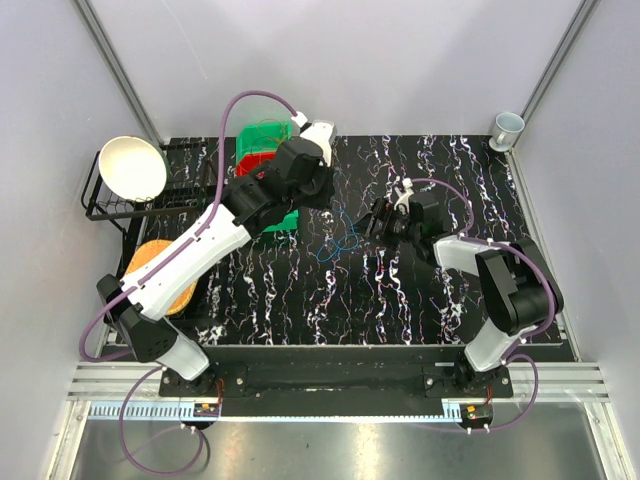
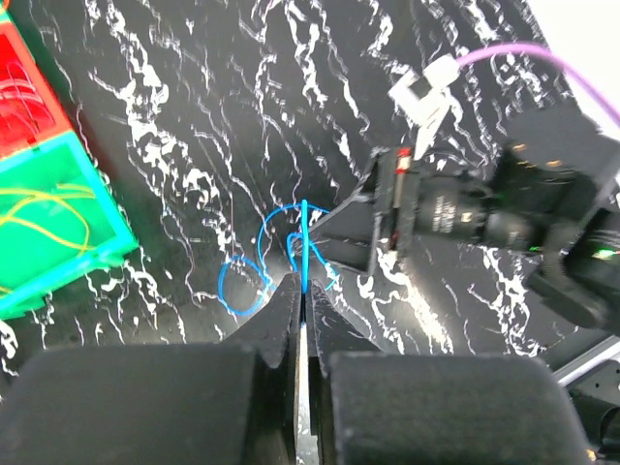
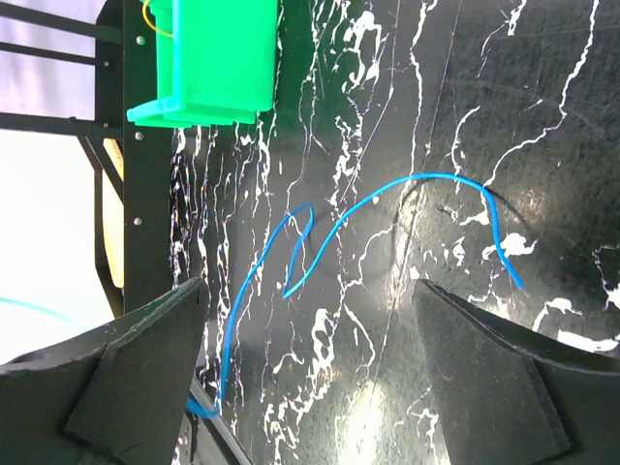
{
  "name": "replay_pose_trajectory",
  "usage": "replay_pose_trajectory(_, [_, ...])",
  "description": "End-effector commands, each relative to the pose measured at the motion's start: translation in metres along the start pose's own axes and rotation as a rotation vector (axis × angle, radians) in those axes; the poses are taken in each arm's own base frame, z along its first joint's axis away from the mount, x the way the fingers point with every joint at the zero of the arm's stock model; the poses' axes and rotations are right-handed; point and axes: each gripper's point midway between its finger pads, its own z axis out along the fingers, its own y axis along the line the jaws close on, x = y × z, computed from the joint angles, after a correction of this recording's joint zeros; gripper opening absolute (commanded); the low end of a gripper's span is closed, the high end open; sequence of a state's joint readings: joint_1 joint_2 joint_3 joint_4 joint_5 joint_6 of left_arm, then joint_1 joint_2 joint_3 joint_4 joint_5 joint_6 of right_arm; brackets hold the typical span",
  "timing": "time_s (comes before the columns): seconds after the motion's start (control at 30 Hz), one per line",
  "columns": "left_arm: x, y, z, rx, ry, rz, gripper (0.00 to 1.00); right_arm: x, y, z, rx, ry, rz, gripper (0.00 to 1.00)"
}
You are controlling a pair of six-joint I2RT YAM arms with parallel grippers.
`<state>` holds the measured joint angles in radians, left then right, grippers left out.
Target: Untangle the cables
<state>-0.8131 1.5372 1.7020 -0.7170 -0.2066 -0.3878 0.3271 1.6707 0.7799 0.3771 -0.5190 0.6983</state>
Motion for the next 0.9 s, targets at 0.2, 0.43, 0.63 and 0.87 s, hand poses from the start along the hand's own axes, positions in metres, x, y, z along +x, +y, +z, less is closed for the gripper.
replay_pose_trajectory(0.2, [-0.030, -0.014, -0.014, 0.051, -0.069, 0.005, 0.00, -0.001, 0.006, 0.020, -0.071, 0.046, 0.096, 0.91])
replay_pose_trajectory(0.43, [-0.043, -0.021, -0.018, 0.078, -0.099, -0.008, 0.00, 0.006, -0.002, 0.029, -0.057, 0.087, 0.150, 0.88])
replay_pose_trajectory(0.63, [-0.055, -0.025, -0.020, 0.089, -0.127, -0.013, 0.00, 0.012, -0.012, 0.037, -0.026, 0.127, 0.173, 0.86])
replay_pose_trajectory(0.87, [-0.070, -0.032, -0.024, 0.111, -0.160, -0.020, 0.00, 0.021, -0.018, 0.045, 0.004, 0.160, 0.186, 0.81])
